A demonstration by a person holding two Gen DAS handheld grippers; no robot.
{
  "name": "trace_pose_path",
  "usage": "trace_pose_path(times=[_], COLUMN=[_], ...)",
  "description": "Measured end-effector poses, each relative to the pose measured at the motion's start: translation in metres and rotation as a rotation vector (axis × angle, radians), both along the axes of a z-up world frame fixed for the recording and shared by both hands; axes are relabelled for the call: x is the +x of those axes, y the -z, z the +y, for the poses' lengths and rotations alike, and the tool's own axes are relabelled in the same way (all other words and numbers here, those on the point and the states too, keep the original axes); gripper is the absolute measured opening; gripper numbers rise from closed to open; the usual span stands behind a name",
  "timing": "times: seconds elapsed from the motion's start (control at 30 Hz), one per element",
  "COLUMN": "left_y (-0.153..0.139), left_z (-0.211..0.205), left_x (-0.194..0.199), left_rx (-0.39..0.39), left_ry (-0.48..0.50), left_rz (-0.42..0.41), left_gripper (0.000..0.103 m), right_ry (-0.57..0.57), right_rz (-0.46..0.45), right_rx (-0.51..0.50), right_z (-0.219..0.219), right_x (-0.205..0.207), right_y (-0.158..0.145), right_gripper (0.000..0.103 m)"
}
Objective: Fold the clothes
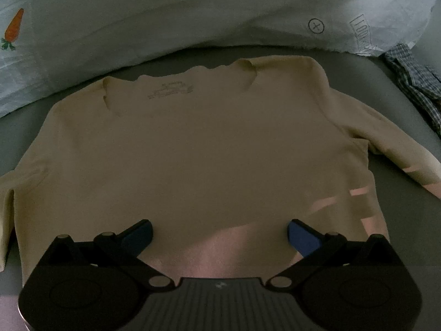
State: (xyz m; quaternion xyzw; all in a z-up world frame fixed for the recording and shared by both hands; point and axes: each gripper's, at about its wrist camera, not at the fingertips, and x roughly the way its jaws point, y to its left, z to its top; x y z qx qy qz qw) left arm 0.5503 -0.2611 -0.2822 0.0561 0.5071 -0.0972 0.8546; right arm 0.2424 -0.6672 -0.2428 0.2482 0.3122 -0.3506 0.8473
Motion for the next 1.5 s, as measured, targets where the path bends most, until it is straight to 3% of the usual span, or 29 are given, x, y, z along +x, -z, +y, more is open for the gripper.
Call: trace_pose_path(times=[0.13,0.2,0.27,0.53,0.6,0.67,0.7,1.0,1.1,1.17,1.3,1.37,1.43,1.5], left_y=[0.000,-0.001,-0.001,-0.003,-0.003,-0.003,-0.002,-0.001,-0.001,-0.001,-0.001,-0.001,0.000,0.000], left_z=[-0.001,-0.001,-0.001,-0.001,-0.001,-0.001,-0.001,0.001,0.001,0.001,0.001,0.001,0.002,0.002], left_x=[0.001,0.001,0.002,0.003,0.003,0.002,0.002,0.000,0.000,0.001,0.002,0.003,0.003,0.003], left_rx=[0.002,0.003,0.004,0.006,0.005,0.005,0.004,-0.001,-0.002,-0.002,-0.003,-0.004,-0.005,-0.006], left_ry=[-0.004,-0.003,-0.001,0.000,0.000,0.001,0.003,0.016,0.020,0.025,0.034,0.040,0.048,0.056], left_rz=[0.004,0.007,0.012,0.027,0.024,0.022,0.023,0.006,0.009,0.010,0.008,0.007,0.005,0.003], left_gripper=[0.103,0.103,0.103,0.103,0.103,0.103,0.103,0.103,0.103,0.103,0.103,0.103,0.103,0.103], right_ry=[-0.126,-0.158,-0.172,-0.206,-0.312,-0.451,-0.491,-0.390,-0.414,-0.431,-0.467,-0.460,-0.428,-0.357], right_rz=[0.027,0.004,-0.019,-0.193,-0.230,-0.264,-0.270,-0.171,-0.141,-0.140,-0.132,-0.142,-0.184,-0.227], right_rx=[0.022,0.033,0.029,-0.136,-0.103,-0.046,-0.024,0.048,0.067,0.092,0.142,0.130,0.060,-0.088], right_z=[0.007,0.010,0.010,0.025,0.034,0.042,0.045,0.037,0.030,0.025,0.028,0.034,0.042,0.054], right_x=[0.014,0.023,0.036,0.109,0.123,0.137,0.140,0.120,0.131,0.142,0.161,0.168,0.162,0.138], right_y=[0.011,0.016,0.017,-0.047,-0.053,-0.056,-0.055,-0.017,-0.003,0.006,0.017,0.014,-0.003,-0.036], right_gripper=[0.056,0.040,0.005,0.004,0.010,0.023,0.024,0.031,0.032,0.041,0.036,0.014,0.007,0.006])
